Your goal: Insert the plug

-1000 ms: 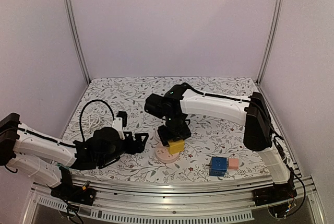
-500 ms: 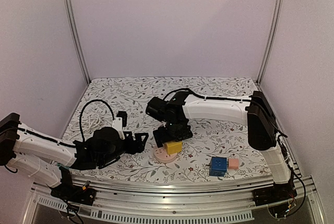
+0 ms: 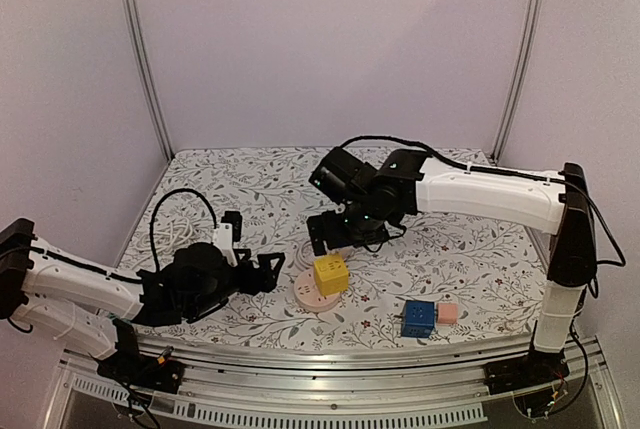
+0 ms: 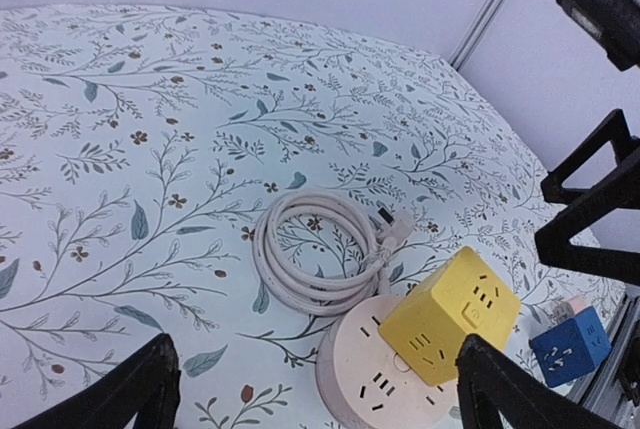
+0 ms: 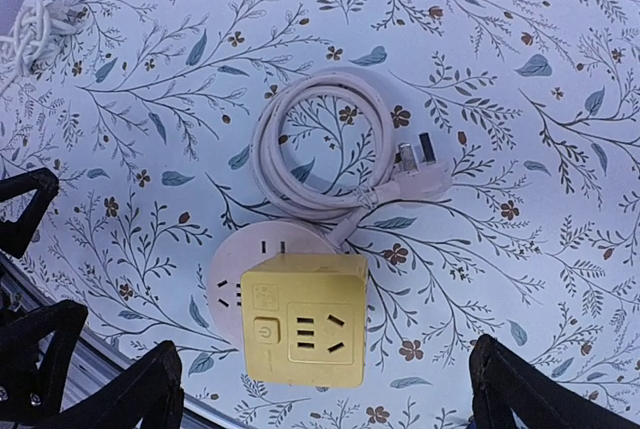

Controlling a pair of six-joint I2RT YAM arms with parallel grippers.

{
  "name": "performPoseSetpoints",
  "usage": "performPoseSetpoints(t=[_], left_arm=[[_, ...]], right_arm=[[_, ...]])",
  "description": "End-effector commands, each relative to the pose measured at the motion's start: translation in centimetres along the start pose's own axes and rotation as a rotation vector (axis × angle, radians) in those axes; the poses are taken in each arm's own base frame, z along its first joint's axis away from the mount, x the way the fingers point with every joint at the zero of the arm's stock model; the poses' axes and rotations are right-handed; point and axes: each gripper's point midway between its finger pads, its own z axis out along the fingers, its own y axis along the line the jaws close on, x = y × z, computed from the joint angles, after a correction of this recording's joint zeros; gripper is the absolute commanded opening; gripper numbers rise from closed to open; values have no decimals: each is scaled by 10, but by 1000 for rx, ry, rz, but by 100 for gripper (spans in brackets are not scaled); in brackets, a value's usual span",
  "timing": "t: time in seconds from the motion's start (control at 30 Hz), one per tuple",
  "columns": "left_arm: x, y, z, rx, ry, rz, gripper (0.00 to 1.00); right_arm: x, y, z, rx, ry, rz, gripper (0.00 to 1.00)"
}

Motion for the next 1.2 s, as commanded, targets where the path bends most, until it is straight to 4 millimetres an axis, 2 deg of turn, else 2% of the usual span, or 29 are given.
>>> performPoseSetpoints(t=[0.0, 0.2, 0.3, 0.5, 0.63, 0.8, 1.0, 1.07, 1.17], left_arm=[[-2, -7, -7, 54, -20, 19, 99], [-7, -14, -14, 89, -36, 47, 100], [-14, -24, -23, 124, -53, 88, 99], [-22, -76, -46, 311, -49, 244, 99], [-27, -115, -55, 427, -7, 369, 99], [-7, -165, -57, 631, 140, 503, 99], [42, -214, -46, 814, 268, 609, 99], [56, -227, -39, 847, 283, 644, 99], [69, -244, -30, 888, 276, 690, 99]], right_arm=[[-16, -8, -25, -19, -130, 44, 99], [-6, -33, -44, -12, -191, 77, 99], [4, -48, -52, -16, -218, 85, 99], [27, -85, -62, -14, -302, 109, 99], [28, -95, -85, -94, -405, 130, 99], [31, -95, -99, -161, -456, 89, 99], [55, -92, -100, -231, -370, 32, 99], [66, -97, -99, -233, -341, 30, 99], [72, -114, -112, -212, -365, 60, 99]])
